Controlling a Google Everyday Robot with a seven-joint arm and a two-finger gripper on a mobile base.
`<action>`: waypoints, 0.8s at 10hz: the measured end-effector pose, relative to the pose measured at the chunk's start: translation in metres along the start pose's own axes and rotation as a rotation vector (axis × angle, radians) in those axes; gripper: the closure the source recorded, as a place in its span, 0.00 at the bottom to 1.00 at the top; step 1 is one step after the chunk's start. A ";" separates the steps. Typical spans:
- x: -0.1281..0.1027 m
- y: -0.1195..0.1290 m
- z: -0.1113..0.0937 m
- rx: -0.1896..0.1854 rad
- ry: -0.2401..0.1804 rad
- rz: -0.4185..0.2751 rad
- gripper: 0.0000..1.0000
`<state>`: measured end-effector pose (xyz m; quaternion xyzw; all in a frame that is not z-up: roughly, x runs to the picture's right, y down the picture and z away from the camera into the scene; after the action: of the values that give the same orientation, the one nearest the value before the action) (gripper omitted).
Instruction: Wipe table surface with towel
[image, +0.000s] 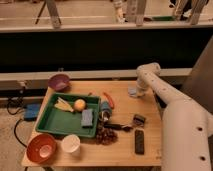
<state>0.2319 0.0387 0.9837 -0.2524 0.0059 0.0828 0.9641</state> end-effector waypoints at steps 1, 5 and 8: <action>-0.016 0.006 -0.003 -0.004 -0.012 -0.027 0.92; -0.028 0.062 -0.012 -0.052 -0.039 -0.125 0.92; -0.010 0.114 -0.019 -0.098 -0.043 -0.166 0.92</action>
<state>0.2046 0.1258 0.9128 -0.2972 -0.0396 0.0083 0.9540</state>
